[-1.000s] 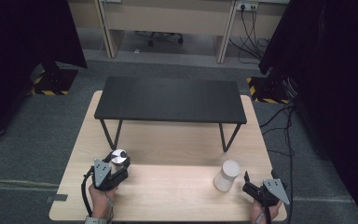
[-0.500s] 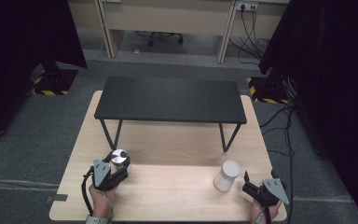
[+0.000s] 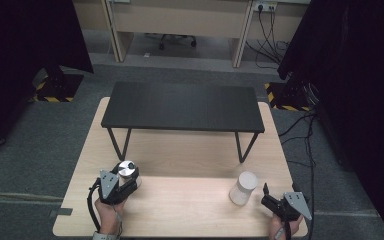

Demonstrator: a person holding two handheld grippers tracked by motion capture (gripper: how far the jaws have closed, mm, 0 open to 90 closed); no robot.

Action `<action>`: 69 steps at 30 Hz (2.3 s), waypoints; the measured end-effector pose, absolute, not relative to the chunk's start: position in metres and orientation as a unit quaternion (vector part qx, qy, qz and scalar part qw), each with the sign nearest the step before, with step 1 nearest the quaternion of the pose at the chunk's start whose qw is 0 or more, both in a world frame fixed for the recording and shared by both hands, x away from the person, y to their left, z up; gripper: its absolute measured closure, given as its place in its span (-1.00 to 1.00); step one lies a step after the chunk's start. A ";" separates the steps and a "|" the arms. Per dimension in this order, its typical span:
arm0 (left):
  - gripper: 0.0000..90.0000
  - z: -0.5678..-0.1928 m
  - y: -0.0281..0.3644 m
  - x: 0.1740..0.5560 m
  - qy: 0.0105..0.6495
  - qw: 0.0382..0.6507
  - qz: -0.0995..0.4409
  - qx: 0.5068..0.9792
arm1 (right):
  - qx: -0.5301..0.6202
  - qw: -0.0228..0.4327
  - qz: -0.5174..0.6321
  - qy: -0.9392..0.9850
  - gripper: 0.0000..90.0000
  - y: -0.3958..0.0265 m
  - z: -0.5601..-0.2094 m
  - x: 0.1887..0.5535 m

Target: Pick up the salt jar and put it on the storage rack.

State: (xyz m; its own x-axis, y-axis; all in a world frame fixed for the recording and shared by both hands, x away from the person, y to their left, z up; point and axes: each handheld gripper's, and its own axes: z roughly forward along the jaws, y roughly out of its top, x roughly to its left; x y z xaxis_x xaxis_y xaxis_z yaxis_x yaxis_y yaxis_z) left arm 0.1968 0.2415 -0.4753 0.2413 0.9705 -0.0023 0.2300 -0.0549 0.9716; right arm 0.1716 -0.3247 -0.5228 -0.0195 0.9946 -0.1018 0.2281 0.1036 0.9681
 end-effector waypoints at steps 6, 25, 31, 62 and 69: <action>-0.24 -0.461 0.238 0.191 0.497 0.491 0.376 0.608 | 0.525 0.462 0.415 0.582 -0.99 -0.325 -0.523 0.171; -0.24 -0.404 0.222 0.196 0.498 0.501 0.365 0.606 | 0.525 0.465 0.420 0.576 -0.99 -0.325 -0.525 0.169; -0.24 -0.387 0.217 0.201 0.497 0.502 0.368 0.605 | 0.524 0.465 0.422 0.575 -1.00 -0.325 -0.525 0.169; -0.24 -0.325 0.205 0.219 0.485 0.501 0.400 0.596 | 0.523 0.465 0.423 0.576 -1.00 -0.326 -0.525 0.169; -0.24 -0.317 0.203 0.221 0.481 0.498 0.407 0.596 | 0.523 0.465 0.423 0.576 -0.99 -0.326 -0.525 0.169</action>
